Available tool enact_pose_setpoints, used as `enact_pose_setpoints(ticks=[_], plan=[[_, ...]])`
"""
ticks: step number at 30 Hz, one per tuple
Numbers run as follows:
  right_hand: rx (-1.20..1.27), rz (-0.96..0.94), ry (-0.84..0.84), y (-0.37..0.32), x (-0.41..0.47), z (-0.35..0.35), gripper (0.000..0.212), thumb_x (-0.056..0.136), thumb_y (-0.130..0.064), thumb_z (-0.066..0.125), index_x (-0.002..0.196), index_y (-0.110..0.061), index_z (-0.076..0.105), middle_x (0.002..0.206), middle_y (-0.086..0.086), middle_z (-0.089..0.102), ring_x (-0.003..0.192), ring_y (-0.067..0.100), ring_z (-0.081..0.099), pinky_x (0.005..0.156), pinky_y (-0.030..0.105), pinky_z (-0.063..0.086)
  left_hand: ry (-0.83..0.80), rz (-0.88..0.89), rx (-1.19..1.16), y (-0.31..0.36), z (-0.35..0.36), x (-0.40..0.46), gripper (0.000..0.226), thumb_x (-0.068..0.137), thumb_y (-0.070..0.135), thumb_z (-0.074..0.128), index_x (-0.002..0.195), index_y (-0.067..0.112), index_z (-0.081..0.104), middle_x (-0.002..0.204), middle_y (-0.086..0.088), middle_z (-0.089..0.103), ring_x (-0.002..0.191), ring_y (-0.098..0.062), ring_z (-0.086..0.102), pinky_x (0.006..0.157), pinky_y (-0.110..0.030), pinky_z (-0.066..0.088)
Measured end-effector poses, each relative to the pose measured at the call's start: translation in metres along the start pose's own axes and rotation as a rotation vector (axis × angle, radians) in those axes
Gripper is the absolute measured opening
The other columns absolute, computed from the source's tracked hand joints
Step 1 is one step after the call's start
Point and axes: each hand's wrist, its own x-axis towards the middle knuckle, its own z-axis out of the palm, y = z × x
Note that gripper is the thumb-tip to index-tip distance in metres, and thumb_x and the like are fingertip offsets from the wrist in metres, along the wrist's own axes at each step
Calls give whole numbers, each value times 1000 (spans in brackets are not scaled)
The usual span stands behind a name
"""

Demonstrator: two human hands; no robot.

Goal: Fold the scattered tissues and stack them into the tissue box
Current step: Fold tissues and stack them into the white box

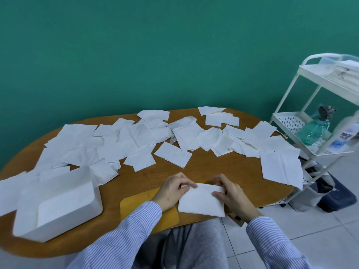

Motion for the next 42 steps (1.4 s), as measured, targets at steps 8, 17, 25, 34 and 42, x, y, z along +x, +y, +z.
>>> enact_pose_setpoints(ticks=[8,17,25,34,42], plan=[[163,3,143,0,-4,-2,40,95,-13,62,122,-38,48,79,-7,55,68,0,54,64,14,45,7,-72,-231,-3,-6,-6,27,95,13,66,107,36,76,112,15,68,101,-10,63,91,-22,52],[252,-48,198,-10,-7,-8,45,93,-11,65,126,-38,50,70,-2,38,61,3,39,61,20,40,34,-78,-230,9,-18,-13,29,97,6,62,115,26,74,105,16,69,55,-2,49,65,-11,44],[384,-164,327,-71,8,-8,40,94,-9,64,124,-31,52,64,-15,47,60,3,40,56,18,40,192,17,-185,14,-61,-35,35,93,7,68,113,35,73,115,6,68,71,-28,53,75,-33,52],[431,-312,205,-155,34,45,37,94,-5,62,121,-29,58,74,-14,47,62,6,42,62,21,39,492,-14,-132,-3,-146,-106,37,92,8,70,118,35,71,100,24,64,71,-8,55,73,-16,47],[326,-453,45,-241,59,125,22,94,-12,63,105,-30,68,89,-9,64,71,8,56,65,17,43,756,-131,2,-48,-215,-198,30,91,15,72,114,34,73,104,20,67,90,-4,60,74,-13,50]])
